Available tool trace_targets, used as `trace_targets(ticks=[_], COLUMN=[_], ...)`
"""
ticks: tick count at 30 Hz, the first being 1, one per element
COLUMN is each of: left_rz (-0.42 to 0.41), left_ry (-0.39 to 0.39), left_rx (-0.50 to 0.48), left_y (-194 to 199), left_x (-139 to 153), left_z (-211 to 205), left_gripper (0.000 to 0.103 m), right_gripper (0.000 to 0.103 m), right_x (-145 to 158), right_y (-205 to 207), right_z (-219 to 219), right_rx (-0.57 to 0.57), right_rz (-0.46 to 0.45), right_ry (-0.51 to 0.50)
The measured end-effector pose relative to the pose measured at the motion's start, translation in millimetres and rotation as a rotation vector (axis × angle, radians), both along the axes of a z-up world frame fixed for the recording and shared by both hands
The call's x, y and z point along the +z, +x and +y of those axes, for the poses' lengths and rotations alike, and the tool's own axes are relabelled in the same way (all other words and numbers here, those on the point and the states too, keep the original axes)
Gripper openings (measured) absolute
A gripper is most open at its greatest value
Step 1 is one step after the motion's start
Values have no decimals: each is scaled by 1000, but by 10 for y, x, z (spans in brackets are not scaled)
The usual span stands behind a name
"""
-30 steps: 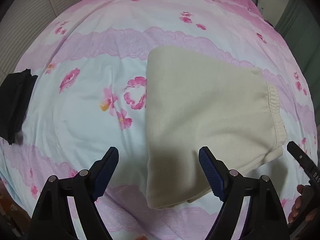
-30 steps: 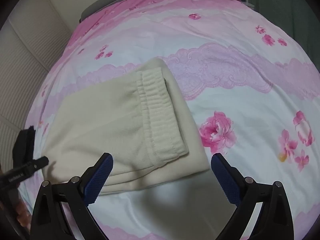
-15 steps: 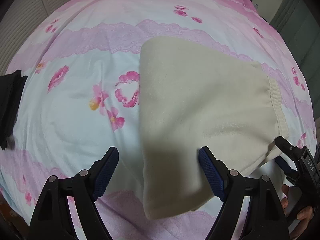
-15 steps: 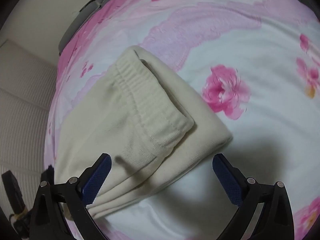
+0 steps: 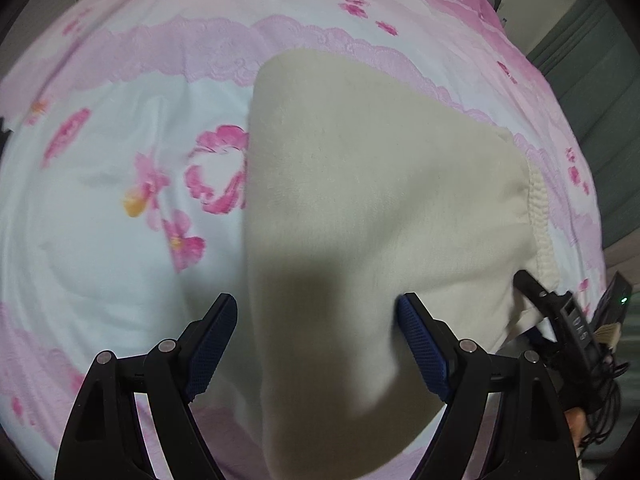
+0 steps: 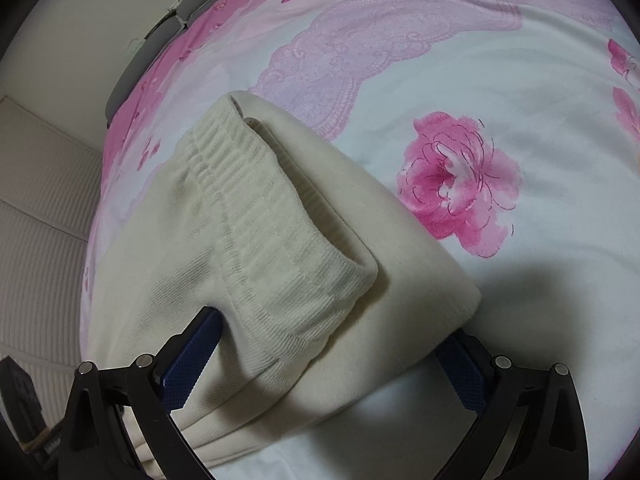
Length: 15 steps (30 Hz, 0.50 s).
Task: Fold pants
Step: 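Close both grippers on the edges of the folded cream pants, then lift the cream pants with both grippers and carry them toward the black garment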
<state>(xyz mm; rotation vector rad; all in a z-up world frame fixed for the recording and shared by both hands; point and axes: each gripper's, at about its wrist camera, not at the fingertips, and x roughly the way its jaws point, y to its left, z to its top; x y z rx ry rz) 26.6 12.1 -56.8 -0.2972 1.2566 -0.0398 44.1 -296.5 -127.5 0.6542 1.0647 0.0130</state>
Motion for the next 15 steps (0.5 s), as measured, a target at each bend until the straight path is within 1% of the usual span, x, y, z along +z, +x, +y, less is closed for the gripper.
trace_targets(ticks=[1, 7, 9, 10, 11, 12, 13, 14, 15], left_rz=[5, 48, 63, 64, 54, 50, 48, 39, 33], left_ry=[-18, -192, -212, -212, -209, -205, -199, -173, -151], left_rx=[0, -2, -19, -29, -55, -77, -90, -108, -121], left_y=[8, 133, 170, 191, 191, 210, 235, 231, 230], left_x=[-30, -272, -317, -310, -271, -225, -189, -132, -104], left_z=[11, 91, 80, 79, 54, 24, -11, -61, -89], left_gripper=[83, 85, 83, 81, 73, 63, 60, 56, 53], right_gripper=[103, 102, 95, 86, 79, 76, 68, 59, 56], right_x=[-13, -29, -22, -10, 8, 17, 53, 62, 109], right_y=[6, 115, 137, 142, 120, 108, 118, 73, 38], right_z=[12, 73, 111, 134, 143, 151, 178, 185, 194], right_rx=[0, -26, -31, -29, -26, -26, -24, -25, -34], right_rz=[-3, -6, -18, -25, -32, -38, -45, -51, -54], right_ry=[-8, -38, -51, -58, -61, -66, -74, -84, -98])
